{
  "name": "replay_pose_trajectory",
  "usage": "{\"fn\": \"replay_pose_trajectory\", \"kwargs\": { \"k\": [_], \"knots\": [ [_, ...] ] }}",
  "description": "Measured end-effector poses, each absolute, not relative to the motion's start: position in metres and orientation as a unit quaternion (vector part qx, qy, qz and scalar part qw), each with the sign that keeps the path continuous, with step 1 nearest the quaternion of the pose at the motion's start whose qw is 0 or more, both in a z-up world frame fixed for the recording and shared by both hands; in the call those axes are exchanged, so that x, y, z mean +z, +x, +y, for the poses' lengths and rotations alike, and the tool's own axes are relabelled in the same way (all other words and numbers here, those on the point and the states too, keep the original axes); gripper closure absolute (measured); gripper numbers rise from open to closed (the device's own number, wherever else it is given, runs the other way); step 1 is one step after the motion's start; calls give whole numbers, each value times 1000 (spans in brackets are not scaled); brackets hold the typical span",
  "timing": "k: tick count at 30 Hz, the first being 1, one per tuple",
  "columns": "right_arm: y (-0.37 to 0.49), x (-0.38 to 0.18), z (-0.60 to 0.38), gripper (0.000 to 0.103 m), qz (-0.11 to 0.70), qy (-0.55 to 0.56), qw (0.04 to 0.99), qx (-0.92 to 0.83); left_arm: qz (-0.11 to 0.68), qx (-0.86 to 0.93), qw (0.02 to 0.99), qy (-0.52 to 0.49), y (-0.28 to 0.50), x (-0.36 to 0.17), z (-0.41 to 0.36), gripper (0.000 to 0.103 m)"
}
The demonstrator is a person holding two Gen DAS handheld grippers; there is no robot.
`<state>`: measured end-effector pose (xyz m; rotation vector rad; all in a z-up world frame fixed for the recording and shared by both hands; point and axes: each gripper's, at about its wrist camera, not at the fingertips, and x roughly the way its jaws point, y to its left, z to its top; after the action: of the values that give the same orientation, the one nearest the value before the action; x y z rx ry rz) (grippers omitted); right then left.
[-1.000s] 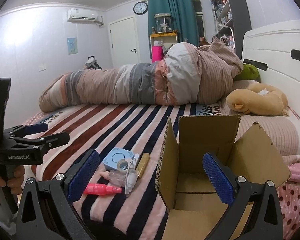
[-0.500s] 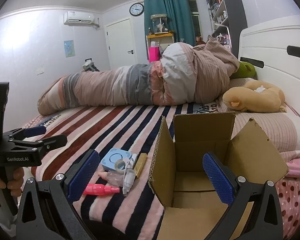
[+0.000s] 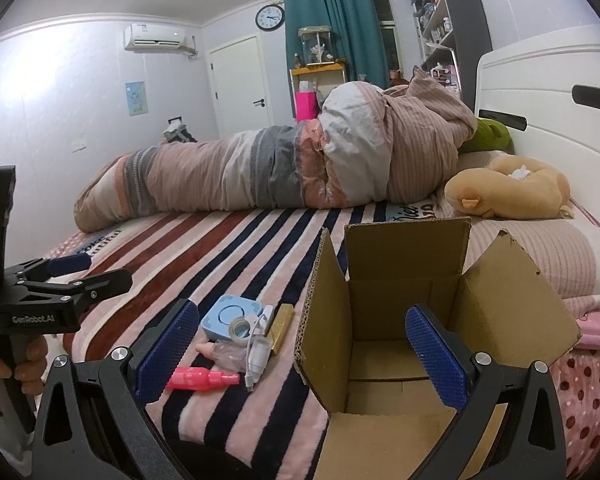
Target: Organize rigid objects
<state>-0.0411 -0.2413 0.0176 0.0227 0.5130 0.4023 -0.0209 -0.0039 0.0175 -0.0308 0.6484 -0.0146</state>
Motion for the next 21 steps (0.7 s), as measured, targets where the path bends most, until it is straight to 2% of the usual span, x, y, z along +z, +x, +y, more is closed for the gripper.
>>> {"fn": "replay_pose_trajectory", "kwargs": {
  "k": [21],
  "knots": [
    [-41,17,-242,0,249,8,948,195,318,-9,948,-17,-21,18,-5,0]
  ]
}}
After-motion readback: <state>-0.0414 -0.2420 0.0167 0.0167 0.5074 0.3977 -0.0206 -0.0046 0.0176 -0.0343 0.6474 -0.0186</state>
